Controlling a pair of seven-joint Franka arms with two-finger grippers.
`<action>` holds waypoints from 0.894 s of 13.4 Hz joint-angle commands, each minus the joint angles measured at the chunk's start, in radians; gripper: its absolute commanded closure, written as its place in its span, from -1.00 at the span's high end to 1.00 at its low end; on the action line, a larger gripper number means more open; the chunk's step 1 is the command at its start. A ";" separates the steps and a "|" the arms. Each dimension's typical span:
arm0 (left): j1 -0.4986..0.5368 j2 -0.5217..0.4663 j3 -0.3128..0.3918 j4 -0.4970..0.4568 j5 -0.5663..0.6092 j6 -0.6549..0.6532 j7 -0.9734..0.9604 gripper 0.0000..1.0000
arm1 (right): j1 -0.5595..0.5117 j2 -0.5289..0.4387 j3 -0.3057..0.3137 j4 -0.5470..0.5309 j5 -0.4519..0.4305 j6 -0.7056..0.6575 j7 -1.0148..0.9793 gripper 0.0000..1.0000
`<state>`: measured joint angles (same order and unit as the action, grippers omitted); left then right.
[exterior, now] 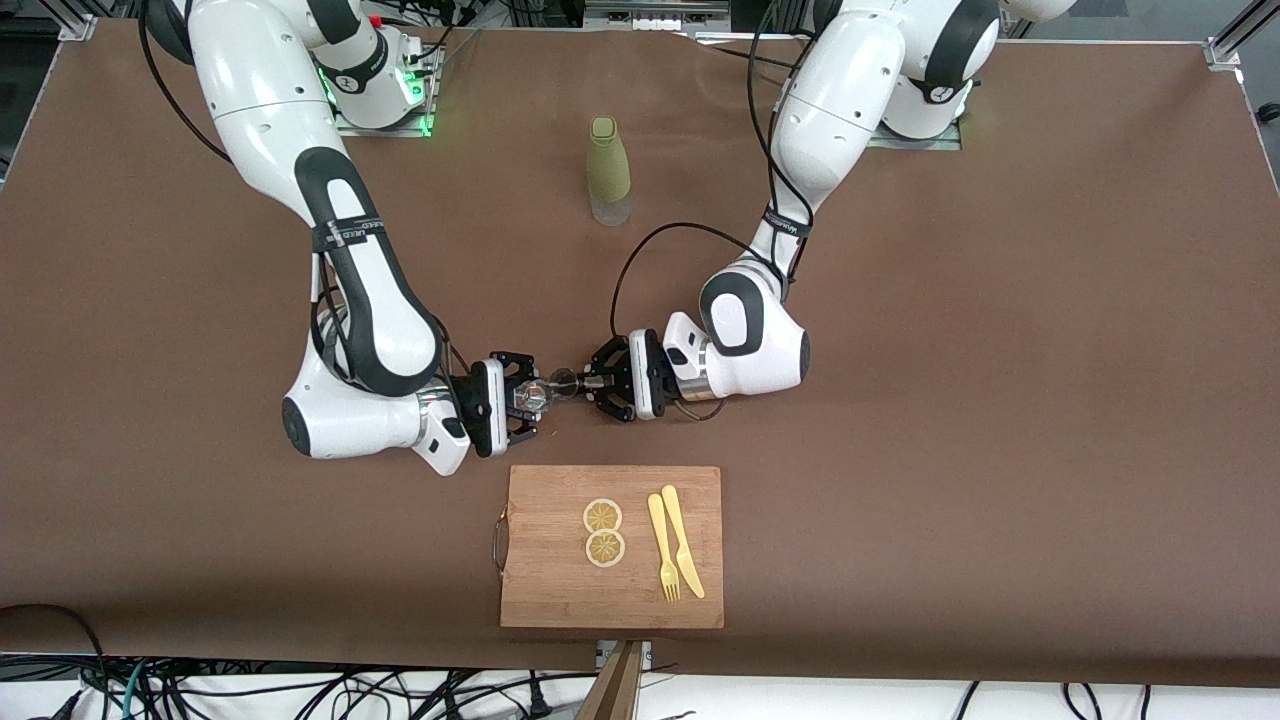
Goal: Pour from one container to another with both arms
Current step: 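Tilt the beaker with the right gripper, pouring into the jigger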
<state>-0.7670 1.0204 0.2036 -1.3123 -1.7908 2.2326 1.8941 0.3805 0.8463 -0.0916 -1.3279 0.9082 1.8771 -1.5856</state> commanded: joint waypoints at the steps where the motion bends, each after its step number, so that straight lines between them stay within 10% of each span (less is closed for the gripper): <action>1: -0.009 0.017 0.013 0.027 -0.041 -0.005 0.013 -1.00 | 0.018 -0.010 0.003 0.027 -0.054 -0.001 0.073 -0.46; 12: -0.008 0.017 0.013 0.027 -0.042 -0.007 0.014 -1.00 | 0.037 -0.026 0.003 0.033 -0.192 -0.003 0.217 -0.47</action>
<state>-0.7670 1.0205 0.2056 -1.3119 -1.7909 2.2325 1.8941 0.4112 0.8419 -0.0916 -1.2926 0.7592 1.8779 -1.4205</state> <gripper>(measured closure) 0.789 0.731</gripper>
